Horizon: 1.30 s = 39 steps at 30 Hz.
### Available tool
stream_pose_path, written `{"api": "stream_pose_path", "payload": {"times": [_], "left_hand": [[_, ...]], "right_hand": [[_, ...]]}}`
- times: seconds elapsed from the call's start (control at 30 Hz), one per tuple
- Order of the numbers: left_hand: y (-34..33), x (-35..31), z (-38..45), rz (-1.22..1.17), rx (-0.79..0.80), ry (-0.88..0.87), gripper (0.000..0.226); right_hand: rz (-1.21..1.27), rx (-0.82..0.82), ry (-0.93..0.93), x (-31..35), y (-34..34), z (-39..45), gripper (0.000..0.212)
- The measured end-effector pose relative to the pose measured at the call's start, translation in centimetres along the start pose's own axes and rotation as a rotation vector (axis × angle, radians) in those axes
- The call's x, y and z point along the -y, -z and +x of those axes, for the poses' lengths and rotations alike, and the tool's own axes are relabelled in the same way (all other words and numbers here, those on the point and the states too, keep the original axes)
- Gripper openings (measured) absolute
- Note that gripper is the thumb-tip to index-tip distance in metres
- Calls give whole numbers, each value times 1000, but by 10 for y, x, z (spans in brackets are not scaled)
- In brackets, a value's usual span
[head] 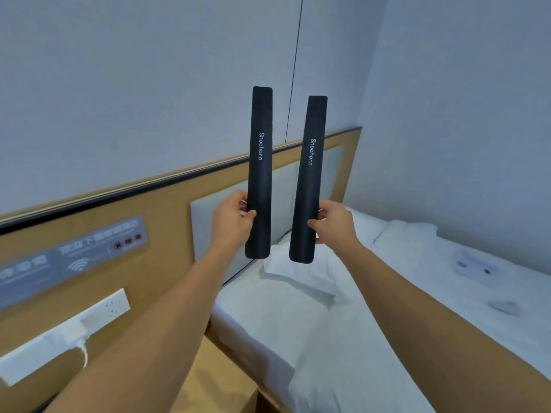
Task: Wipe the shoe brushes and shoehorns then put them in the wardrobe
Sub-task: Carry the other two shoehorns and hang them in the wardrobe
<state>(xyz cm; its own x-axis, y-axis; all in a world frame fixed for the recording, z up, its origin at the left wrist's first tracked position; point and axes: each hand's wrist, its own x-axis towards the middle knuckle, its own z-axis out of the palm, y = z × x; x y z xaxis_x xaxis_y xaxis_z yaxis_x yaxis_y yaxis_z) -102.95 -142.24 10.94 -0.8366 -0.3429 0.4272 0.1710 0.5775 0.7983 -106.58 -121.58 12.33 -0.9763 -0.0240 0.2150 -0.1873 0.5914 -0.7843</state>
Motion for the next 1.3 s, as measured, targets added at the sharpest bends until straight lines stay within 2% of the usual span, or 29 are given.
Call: {"api": "stream_pose_path", "payload": {"times": [0.3, 0.67, 0.93, 1.13, 1.3], "left_hand": [[-40, -121, -9, -86, 86, -198, 15], [-132, -258, -80, -247, 272, -316, 12], [-204, -363, -175, -327, 428, -407, 11], [-267, -443, -263, -438, 622, -486, 13], [-325, -512, -335, -522, 786, -583, 12]], "right_hand": [[-36, -217, 13, 1, 134, -29, 26], [-51, -421, -77, -57, 304, -111, 24], [-118, -594, -169, -114, 428, -213, 20], [-166, -707, -287, -159, 517, -302, 21], [-241, -883, -389, -190, 580, -380, 23]]}}
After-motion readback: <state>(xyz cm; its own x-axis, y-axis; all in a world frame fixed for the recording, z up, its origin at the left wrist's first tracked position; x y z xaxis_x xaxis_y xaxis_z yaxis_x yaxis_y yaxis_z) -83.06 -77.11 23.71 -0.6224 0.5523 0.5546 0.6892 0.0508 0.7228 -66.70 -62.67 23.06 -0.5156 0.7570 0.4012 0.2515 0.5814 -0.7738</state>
